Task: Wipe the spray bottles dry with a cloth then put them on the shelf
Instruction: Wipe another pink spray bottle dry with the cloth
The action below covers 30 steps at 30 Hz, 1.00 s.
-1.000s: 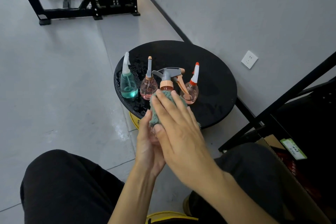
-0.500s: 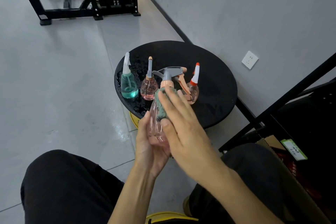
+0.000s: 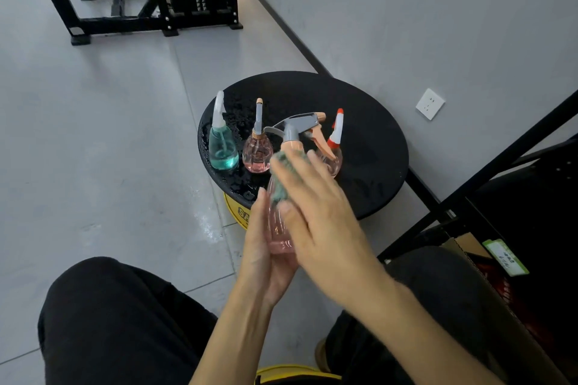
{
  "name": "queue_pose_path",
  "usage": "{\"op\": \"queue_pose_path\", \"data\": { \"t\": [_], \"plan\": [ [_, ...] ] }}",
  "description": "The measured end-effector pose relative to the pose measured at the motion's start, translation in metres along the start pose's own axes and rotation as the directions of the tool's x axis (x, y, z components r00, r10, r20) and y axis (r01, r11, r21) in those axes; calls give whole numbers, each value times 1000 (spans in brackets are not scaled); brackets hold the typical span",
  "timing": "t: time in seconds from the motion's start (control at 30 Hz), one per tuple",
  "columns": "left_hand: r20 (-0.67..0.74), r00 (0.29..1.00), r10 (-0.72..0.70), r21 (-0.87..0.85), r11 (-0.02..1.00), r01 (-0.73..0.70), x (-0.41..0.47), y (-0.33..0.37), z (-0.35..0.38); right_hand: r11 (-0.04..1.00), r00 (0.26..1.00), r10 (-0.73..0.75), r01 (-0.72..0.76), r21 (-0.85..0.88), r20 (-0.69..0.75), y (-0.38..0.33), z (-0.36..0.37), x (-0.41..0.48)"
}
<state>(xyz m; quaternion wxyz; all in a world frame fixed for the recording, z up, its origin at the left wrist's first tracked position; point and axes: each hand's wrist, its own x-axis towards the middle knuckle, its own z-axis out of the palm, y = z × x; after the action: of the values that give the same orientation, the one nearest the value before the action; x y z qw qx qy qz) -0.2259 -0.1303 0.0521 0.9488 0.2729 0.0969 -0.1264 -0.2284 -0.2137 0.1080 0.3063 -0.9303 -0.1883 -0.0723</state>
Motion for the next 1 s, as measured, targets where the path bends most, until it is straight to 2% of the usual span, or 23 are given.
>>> {"op": "queue_pose_path", "data": {
  "t": [0.07, 0.13, 0.37, 0.47, 0.6, 0.73, 0.8, 0.93, 1.0],
  "plan": [
    [-11, 1000, 17, -23, 1000, -17, 0, 1, -1, 996, 997, -62, 58, -70, -50, -5, 10, -13],
    [3, 1000, 21, -24, 999, -21, -1, 2, -1, 996, 996, -74, 71, -52, -56, -6, 11, -14],
    [-11, 998, -61, 100, 993, 62, 1, 1, 1, 985, 995, 97, -98, 144, 11, 9, -21, 32],
    [-36, 999, -41, 77, 996, 43, 2, 1, 2, 997, 999, 52, -53, 56, 14, 6, -15, 26],
    [-36, 998, 48, -1, 999, -48, -1, 1, 3, 990, 999, -48, 47, -130, -3, -5, 14, -8],
    [-37, 998, 57, 0, 998, -57, -1, 3, 3, 987, 996, -86, 85, -136, -1, -3, 21, -13],
    [-55, 998, 37, 40, 999, -35, 2, 4, -1, 994, 999, -47, 49, -102, 21, 3, 8, 2],
    [-20, 999, -49, 98, 994, 51, 0, 0, 2, 995, 998, 61, -63, 75, 23, 9, -14, 31],
    [-20, 999, -49, 73, 996, 50, -1, 1, 5, 996, 998, 54, -55, 70, 17, 6, -12, 28]
  ]
}}
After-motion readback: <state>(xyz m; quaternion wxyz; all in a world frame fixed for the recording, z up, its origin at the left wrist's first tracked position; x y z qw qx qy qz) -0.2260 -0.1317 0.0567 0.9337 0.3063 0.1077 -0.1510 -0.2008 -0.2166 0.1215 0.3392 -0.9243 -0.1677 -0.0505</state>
